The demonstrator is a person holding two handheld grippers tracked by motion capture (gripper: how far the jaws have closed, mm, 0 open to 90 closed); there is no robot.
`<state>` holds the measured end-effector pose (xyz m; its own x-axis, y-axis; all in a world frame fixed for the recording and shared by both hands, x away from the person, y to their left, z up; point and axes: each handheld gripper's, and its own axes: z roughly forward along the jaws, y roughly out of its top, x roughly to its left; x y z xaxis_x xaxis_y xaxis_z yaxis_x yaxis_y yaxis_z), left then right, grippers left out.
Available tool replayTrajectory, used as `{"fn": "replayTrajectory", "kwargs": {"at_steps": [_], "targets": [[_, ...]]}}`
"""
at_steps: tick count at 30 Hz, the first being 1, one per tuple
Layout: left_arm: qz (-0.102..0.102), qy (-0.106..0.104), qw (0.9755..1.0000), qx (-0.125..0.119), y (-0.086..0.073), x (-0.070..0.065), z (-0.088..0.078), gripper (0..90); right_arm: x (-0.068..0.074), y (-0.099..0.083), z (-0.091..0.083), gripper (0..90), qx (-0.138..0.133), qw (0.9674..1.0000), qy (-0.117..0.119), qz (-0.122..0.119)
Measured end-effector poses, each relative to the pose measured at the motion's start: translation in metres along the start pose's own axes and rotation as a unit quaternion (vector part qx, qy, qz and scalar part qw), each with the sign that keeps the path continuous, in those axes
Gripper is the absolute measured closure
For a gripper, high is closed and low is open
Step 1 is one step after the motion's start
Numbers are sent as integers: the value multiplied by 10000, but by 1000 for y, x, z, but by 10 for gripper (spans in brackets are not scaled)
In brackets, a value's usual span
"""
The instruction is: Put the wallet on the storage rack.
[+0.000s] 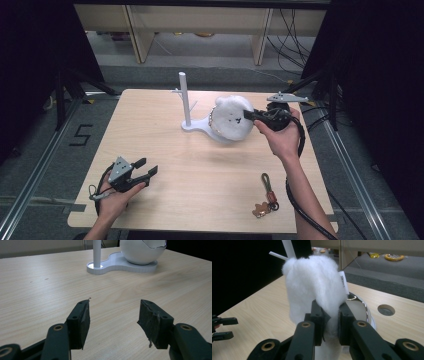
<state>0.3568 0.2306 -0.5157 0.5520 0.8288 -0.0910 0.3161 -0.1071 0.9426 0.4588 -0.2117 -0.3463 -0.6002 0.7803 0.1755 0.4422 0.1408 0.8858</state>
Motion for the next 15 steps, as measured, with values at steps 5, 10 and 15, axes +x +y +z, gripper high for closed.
{"fn": "replayTrajectory", "kwargs": {"at_steps": [5, 10, 15], "targets": [[14, 47, 10000, 49, 0, 0, -2, 416, -5, 4, 5, 795, 71, 10000, -18, -28], [18, 40, 10000, 27, 0, 0, -2, 415, -9, 7, 11, 794, 61, 9999, -98, 3], [6, 38, 10000, 25, 0, 0, -3, 415, -14, 10, 16, 794, 127, 9997, -209, -12]]}}
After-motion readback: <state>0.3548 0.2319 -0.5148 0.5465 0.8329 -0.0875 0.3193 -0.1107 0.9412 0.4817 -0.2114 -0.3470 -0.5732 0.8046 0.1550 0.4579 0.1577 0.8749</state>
